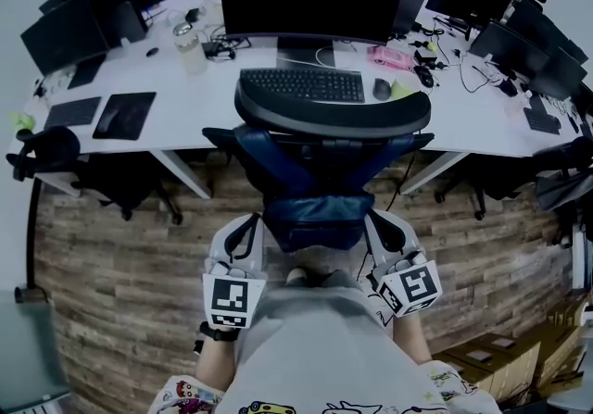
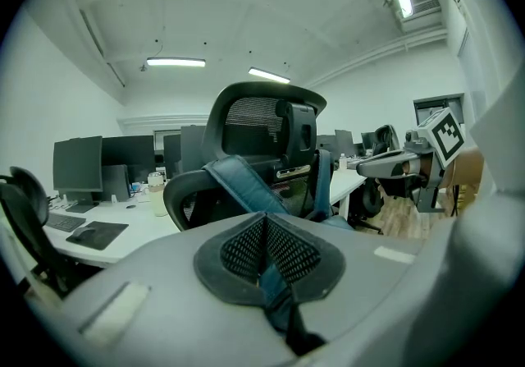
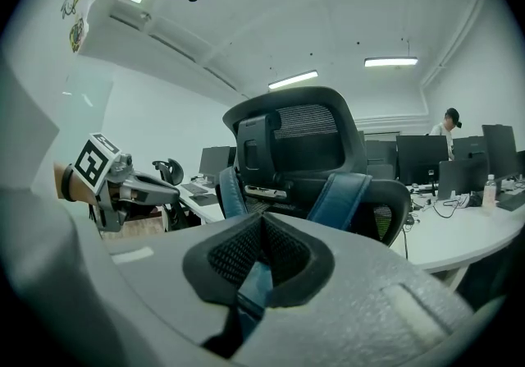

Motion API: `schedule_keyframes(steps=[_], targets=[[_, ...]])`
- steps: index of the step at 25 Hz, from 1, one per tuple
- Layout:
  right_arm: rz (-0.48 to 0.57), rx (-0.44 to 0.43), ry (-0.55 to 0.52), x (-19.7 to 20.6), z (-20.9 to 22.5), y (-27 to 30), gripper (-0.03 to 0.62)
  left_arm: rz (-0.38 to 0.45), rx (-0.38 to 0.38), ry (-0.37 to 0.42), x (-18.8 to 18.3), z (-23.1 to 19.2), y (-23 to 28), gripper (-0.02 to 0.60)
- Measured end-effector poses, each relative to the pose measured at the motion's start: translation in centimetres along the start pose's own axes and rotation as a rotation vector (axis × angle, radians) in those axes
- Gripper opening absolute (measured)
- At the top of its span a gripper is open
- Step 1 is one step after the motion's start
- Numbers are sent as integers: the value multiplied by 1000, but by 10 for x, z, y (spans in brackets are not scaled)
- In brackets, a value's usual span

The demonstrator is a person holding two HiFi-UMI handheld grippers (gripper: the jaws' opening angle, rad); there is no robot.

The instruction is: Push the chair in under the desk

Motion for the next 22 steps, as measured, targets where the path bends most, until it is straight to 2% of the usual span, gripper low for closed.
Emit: schedule_keyframes(steps=[7,12,22], targets=[[10,6,5,0,1,-1,0,6,-16,-10,1,-4,-3,9],[10,2,9,3,1,-3,0,14,-20,37,-1,-13,-3,11],[15,18,8,3,6,-9,0,34,-15,13,4,-15,-5,9]])
Point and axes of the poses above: the fingertips, and each gripper's own axes: y forward along the fingers, z to its right, x out of its underside, the point moved 9 cm from there along -y, backward along the fingers, and after that the axes turned 11 degrees about y, right-handed, at the moved point
